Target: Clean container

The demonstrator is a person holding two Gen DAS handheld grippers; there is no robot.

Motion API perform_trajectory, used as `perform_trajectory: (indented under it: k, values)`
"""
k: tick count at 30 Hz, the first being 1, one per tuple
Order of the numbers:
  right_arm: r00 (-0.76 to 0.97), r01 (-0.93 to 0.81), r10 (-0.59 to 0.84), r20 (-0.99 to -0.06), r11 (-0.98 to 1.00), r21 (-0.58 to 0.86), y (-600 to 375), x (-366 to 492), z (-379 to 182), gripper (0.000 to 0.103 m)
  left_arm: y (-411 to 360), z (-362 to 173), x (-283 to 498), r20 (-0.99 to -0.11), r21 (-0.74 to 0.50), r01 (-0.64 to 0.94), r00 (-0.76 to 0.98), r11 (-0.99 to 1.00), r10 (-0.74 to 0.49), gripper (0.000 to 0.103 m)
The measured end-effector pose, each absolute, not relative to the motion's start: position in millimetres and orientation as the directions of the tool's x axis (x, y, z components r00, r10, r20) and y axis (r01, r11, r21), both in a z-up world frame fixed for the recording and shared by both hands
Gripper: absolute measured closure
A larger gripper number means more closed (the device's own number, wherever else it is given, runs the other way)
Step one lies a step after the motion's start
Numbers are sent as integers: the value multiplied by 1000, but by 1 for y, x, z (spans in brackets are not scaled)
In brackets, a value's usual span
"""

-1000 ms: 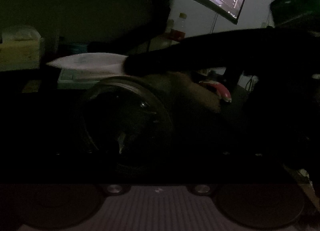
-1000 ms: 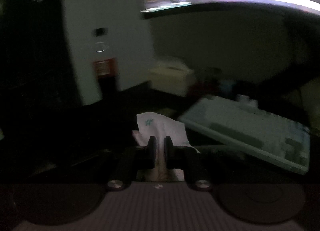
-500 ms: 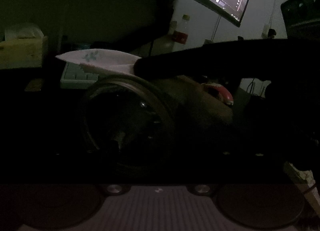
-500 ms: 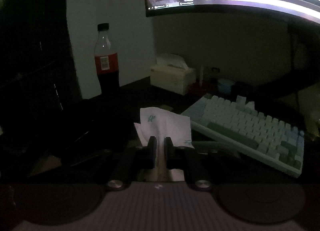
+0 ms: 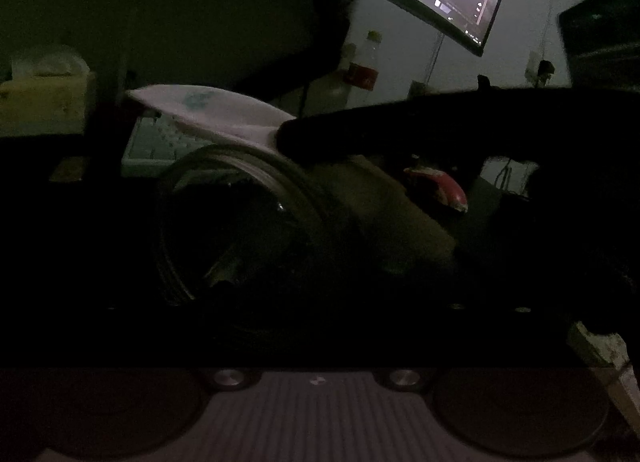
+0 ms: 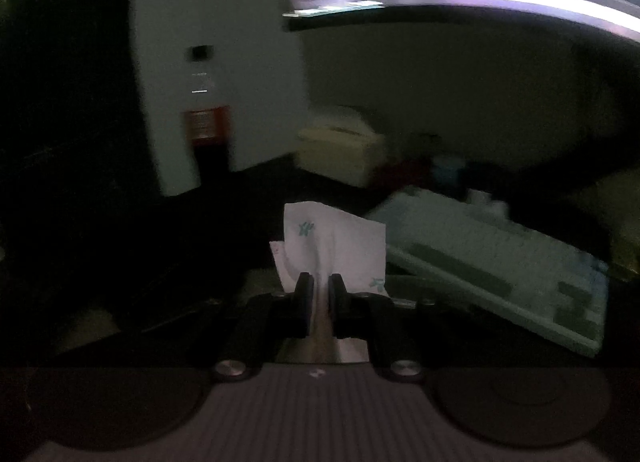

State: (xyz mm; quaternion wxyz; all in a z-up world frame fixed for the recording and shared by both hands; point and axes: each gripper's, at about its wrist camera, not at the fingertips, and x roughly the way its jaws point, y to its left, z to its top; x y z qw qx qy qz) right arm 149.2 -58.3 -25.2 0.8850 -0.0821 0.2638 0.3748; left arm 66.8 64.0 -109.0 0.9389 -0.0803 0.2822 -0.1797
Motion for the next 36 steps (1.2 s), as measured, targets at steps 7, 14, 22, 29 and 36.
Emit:
perform_trajectory:
  k: [7, 14, 22, 29, 36]
  values:
    - [606, -680, 601, -521, 732, 55, -58, 152, -27, 92, 66, -111, 67, -499, -255, 298, 774, 920, -389, 8]
    - [632, -648, 577, -517, 760, 56, -66, 161, -28, 92, 76, -114, 68, -498, -248, 301, 776, 921, -388, 8]
    - [619, -659, 600, -506, 748, 81, -66, 158, -31, 92, 83, -114, 71, -498, -254, 302, 774, 919, -392, 7]
    - [671, -588, 537, -512, 805, 74, -70, 169, -31, 92, 87, -113, 76, -497, -253, 302, 774, 919, -391, 7]
    - [583, -711, 656, -480, 697, 88, -58, 133, -31, 92, 83, -110, 71, -499, -253, 306, 771, 918, -395, 5]
